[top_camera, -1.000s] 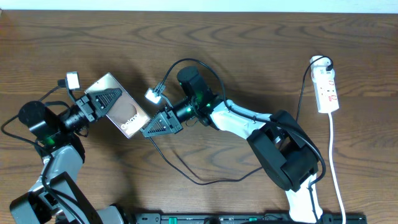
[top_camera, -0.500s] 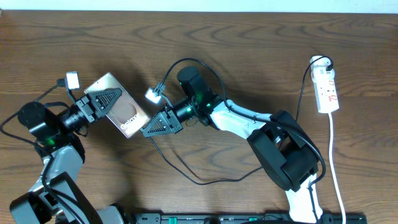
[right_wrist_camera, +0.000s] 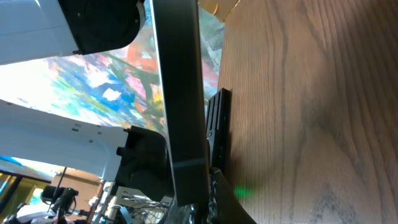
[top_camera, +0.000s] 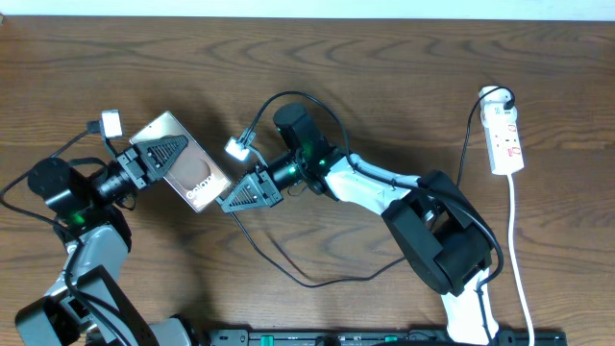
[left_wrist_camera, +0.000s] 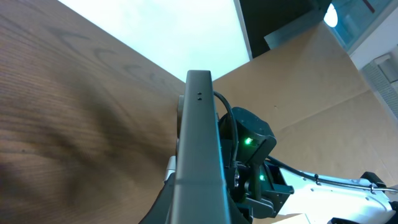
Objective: Plug charger to phone and switch on socket
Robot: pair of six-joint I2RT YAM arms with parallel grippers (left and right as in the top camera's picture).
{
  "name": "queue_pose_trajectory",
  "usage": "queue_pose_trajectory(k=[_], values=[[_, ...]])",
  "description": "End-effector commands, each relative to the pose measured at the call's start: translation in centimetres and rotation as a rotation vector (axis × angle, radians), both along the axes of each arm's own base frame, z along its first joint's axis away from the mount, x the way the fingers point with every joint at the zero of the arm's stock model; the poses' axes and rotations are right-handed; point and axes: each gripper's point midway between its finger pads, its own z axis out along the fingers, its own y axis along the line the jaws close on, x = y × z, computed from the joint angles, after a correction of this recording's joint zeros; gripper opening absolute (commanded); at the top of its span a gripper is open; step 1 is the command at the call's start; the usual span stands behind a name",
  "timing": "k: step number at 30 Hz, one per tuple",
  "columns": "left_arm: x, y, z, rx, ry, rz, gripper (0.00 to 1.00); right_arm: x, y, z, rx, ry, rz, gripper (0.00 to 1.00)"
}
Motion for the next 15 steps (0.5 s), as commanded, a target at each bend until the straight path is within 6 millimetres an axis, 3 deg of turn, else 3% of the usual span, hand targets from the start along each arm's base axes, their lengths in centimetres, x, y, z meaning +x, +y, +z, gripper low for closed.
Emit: queue_pose_trajectory(k=[1,15], values=[[0.59,0.27,1.18,0.023,-0.039,0.003,0.07,-0.10,0.12,0.41,0.016,-0.014,0.011,0.01],[1.08,0.64,1.20,0.024,-0.040,0.039,0.08,-0.20,0.08,0.41,0.018,-0.014,0.017,0.01]])
